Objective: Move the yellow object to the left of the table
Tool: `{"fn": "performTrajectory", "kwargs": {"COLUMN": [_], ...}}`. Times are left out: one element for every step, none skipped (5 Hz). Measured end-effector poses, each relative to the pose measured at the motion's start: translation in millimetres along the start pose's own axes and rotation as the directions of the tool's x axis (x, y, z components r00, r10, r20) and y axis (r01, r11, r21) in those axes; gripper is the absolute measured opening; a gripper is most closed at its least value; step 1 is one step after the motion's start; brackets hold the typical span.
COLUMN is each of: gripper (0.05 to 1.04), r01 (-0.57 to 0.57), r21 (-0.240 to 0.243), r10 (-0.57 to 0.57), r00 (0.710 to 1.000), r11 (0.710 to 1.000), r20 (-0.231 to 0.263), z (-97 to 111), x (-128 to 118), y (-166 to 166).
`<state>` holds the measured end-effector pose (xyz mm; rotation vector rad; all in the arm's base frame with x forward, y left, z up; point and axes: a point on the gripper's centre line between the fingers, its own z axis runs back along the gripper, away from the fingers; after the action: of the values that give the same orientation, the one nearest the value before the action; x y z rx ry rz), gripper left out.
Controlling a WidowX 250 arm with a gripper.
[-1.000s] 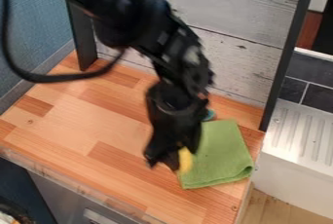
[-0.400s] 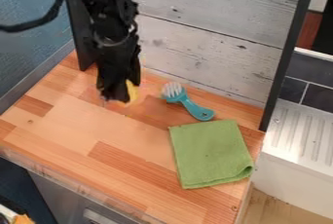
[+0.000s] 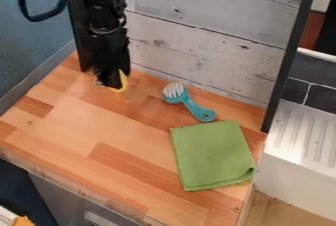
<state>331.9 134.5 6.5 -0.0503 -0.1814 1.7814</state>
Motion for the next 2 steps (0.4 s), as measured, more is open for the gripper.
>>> {"fn": "performTrajectory", "kwargs": {"gripper": [0.490,0.542], "r01": [-0.011,-0.033], "r21": [0.023,0.010], "r10": [0.011,0.034], "r00": [1.000,0.999], "r11": [1.000,0.999], "r20": [-0.004,-0.030], "z": [-13.9,-24.6], "x": [11.9,21.0], "y": [-8.0,-14.1]}}
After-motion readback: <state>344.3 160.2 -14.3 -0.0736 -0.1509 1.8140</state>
